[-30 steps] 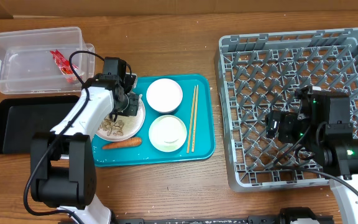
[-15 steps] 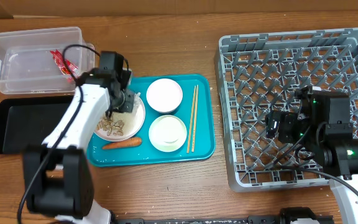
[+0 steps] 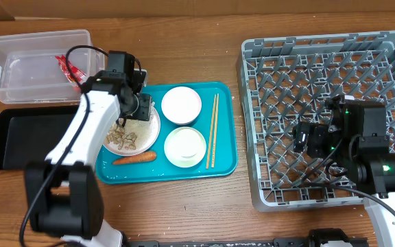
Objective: Sort waste into correct bins and load items into the dishwasher
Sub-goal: 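Lift the tissue and drop it into the clear bin with the left gripper, then grasp the white cup with the left gripper and lift it, then hand the white cup from the left gripper to the right gripper, then place the white cup in the rack's right side with the right gripper, then reach the right gripper to the tray and grasp the white bowl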
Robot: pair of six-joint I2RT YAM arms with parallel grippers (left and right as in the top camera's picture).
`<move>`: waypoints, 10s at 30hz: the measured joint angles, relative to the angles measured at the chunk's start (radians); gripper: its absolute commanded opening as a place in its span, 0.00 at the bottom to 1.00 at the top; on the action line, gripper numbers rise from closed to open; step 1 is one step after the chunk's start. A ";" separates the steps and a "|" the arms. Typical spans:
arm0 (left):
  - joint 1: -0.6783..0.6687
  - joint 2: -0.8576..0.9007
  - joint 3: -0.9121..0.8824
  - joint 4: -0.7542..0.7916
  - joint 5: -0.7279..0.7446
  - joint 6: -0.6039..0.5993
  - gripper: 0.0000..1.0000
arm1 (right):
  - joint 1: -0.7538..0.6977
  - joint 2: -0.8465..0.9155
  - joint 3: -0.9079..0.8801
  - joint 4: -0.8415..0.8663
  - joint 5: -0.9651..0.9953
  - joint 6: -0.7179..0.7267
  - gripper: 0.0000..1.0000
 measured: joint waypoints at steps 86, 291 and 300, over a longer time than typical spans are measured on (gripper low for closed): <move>0.261 -0.062 0.138 -0.110 0.132 -0.140 0.60 | 0.000 0.000 0.001 -0.011 0.000 0.000 1.00; 0.100 -0.267 0.256 -0.600 -0.033 -0.218 0.95 | 0.453 0.564 0.455 -0.109 -0.362 -0.108 0.95; 0.100 -0.267 0.256 -0.598 -0.069 -0.248 0.96 | 0.604 0.846 0.455 -0.019 -0.266 0.023 0.77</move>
